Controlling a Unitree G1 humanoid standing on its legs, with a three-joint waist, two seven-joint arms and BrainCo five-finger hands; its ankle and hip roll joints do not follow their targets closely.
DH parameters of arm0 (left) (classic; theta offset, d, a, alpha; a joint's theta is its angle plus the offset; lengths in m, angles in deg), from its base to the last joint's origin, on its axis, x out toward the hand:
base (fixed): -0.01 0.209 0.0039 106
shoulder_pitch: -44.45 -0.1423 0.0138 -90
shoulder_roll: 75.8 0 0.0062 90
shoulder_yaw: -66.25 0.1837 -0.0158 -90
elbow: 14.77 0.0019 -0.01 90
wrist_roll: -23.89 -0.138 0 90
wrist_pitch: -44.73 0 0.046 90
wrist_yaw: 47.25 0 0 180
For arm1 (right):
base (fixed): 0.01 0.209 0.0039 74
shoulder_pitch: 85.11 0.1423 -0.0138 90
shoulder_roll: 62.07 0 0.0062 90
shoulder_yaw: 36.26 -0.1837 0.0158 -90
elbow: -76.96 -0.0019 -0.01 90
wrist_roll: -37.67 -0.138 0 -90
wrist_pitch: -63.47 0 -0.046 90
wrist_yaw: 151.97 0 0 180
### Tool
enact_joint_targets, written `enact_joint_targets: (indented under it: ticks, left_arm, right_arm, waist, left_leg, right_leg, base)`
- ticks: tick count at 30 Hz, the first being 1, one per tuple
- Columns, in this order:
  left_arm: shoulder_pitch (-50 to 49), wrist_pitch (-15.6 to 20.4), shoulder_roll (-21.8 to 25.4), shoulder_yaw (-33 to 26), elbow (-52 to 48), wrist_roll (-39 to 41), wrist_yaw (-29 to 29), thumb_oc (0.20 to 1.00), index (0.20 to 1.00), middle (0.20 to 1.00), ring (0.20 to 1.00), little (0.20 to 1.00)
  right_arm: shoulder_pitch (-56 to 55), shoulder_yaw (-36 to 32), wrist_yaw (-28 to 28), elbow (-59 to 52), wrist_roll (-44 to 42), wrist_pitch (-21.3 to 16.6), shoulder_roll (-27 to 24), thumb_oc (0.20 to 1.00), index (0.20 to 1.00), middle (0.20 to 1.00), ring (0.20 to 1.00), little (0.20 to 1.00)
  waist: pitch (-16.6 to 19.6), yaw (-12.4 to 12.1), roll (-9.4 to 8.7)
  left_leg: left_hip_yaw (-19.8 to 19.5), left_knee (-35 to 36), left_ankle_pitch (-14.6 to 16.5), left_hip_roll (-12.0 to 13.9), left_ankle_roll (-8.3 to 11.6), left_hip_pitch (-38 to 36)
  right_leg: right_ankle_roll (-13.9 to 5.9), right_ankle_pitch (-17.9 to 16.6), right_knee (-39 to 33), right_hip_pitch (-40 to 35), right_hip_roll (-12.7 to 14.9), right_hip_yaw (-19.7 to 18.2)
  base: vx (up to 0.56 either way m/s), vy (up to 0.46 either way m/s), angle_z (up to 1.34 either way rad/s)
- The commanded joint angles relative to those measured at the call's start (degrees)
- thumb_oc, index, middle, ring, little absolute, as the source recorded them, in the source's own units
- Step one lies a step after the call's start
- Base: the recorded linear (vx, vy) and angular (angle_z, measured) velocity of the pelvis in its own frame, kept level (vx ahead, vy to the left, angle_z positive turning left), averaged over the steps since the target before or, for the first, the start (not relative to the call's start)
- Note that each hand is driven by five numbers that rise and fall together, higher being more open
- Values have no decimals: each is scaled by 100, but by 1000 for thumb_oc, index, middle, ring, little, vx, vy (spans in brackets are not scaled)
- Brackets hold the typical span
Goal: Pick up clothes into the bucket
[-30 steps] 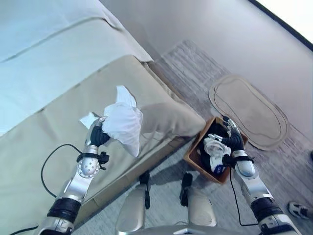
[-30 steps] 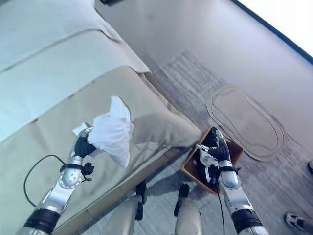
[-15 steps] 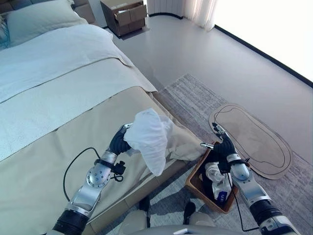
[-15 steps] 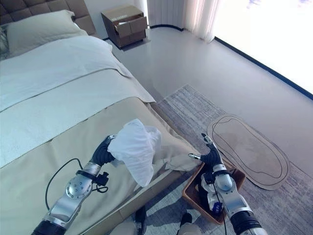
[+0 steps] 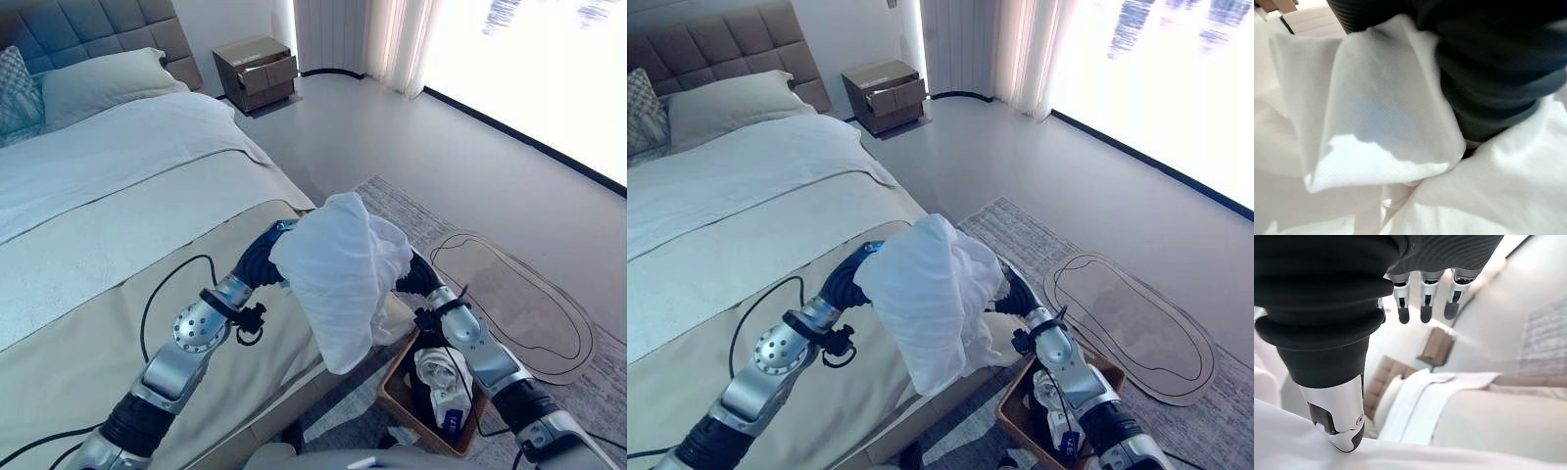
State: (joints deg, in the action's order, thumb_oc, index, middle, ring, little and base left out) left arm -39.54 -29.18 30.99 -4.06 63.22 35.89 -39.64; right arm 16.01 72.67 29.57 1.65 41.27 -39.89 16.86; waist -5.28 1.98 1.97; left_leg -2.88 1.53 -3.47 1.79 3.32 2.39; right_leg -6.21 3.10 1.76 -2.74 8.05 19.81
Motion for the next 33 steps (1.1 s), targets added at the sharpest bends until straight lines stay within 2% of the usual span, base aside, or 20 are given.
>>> enact_joint_targets:
  ticks: [1, 4, 7, 13, 19, 20, 22, 25, 26, 27, 33]
  left_arm:
    - [385, 549, 265, -49, -84, -244, -37, 200, 200, 200, 200, 200]
    - [365, 562, 219, -7, 42, -239, -13, 200, 200, 200, 200, 200]
    - [410, 635, 398, 79, 63, -445, 69, 200, 200, 200, 200, 200]
    - [127, 659, 642, -167, 119, -660, 154, 200, 200, 200, 200, 200]
    - [-199, 631, 639, -495, 459, -1531, -66, 200, 200, 200, 200, 200]
    - [-287, 631, 586, -614, 527, -1736, -124, 200, 200, 200, 200, 200]
    - [-306, 640, 555, -668, 547, -1866, -157, 200, 200, 200, 200, 200]
    - [-279, 698, 528, -858, 552, -2455, -220, 200, 200, 200, 200, 200]
    - [-289, 696, 522, -865, 546, -2462, -222, 200, 200, 200, 200, 200]
    - [-290, 714, 481, -896, 581, -2637, -244, 200, 200, 200, 200, 200]
    - [-225, 670, 280, -948, 680, -2717, -306, 200, 200, 200, 200, 200]
  right_arm:
    - [365, 183, -235, -733, -170, -426, -300, 1000, 1000, 1000, 1000, 1000]
    - [319, 204, -394, -751, -529, -456, -286, 1000, 1000, 1000, 1000, 1000]
    - [123, 90, -656, -706, -1473, -418, -86, 1000, 1000, 1000, 1000, 1000]
    - [-272, -402, -673, -1043, -1615, -376, -220, 1000, 1000, 1000, 1000, 1000]
    - [-826, -1109, -651, -1611, -2014, -413, -149, 1000, 1000, 1000, 1000, 1000]
    - [-979, -1220, -783, -1778, -2254, -418, -107, 1000, 1000, 1000, 1000, 1000]
    - [-1040, -1246, -888, -1877, -2370, -422, -115, 1000, 1000, 1000, 1000, 1000]
    - [-1119, -1125, -1485, -2204, -2757, -334, -299, 1000, 1000, 1000, 1000, 1000]
    - [-1122, -1130, -1504, -2210, -2777, -327, -308, 1000, 1000, 1000, 1000, 1000]
    - [-1149, -1090, -1711, -2220, -3097, -256, -307, 1000, 1000, 1000, 1000, 1000]
    - [-1088, -659, -2081, -2261, -3619, -94, -141, 1000, 1000, 1000, 1000, 1000]
  waist:
    - [238, -105, -336]
    - [265, -103, -338]
    - [311, -64, -328]
    - [349, -16, -344]
    - [378, 46, -366]
    - [384, 53, -379]
    - [393, 57, -382]
    - [405, 52, -416]
    - [406, 57, -412]
    - [412, 52, -423]
    - [421, 41, -434]
  left_leg:
    - [175, -104, 308, 234, 98, -127]
    - [186, -96, 312, 232, 95, -175]
    - [222, -72, 317, 244, 97, -237]
    - [250, -38, 309, 259, 109, -280]
    - [304, -42, 329, 267, 113, -332]
    - [317, -51, 335, 272, 118, -340]
    - [324, -52, 336, 275, 120, -341]
    - [332, -49, 327, 289, 140, -338]
    - [332, -48, 327, 289, 140, -338]
    - [338, -48, 322, 289, 145, -339]
    - [359, -53, 316, 289, 156, -334]
  right_leg:
    - [-395, -693, -230, 144, 466, -290]
    - [-394, -688, -238, 101, 462, -290]
    - [-402, -691, -249, 80, 461, -314]
    - [-411, -690, -256, 52, 452, -322]
    - [-429, -689, -244, 30, 451, -354]
    - [-431, -688, -241, 26, 451, -359]
    - [-430, -682, -237, 30, 449, -362]
    - [-425, -677, -245, 40, 436, -362]
    - [-425, -676, -244, 40, 436, -361]
    - [-426, -677, -242, 40, 432, -359]
    - [-411, -688, -255, 44, 431, -361]
  base:
    - [0, 0, 0]
    - [4, -2, -1]
    - [7, -3, -2]
    - [1, -2, -3]
    - [0, -2, -2]
    - [-14, -6, -5]
    - [-15, -5, -5]
    - [-15, -8, -3]
    - [0, 0, 0]
    - [0, 0, 0]
    - [0, 0, 0]
